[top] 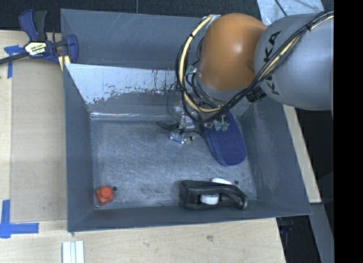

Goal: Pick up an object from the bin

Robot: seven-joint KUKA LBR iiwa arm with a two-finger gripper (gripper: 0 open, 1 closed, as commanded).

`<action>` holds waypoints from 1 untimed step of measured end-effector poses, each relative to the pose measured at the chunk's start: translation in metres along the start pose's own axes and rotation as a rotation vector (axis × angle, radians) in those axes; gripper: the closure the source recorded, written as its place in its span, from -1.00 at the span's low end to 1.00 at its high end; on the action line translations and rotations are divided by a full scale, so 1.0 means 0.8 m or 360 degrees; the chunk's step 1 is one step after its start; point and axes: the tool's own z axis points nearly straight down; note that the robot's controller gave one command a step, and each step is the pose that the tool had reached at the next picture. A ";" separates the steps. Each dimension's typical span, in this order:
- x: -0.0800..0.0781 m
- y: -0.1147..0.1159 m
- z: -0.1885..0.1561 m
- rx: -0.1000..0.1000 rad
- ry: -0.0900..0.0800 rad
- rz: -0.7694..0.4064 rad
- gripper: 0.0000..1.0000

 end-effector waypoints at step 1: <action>0.002 -0.001 -0.078 0.0001 0.0000 0.0008 1.00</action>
Offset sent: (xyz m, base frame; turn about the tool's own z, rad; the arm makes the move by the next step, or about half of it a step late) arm -0.0042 -0.0011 0.0575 0.0025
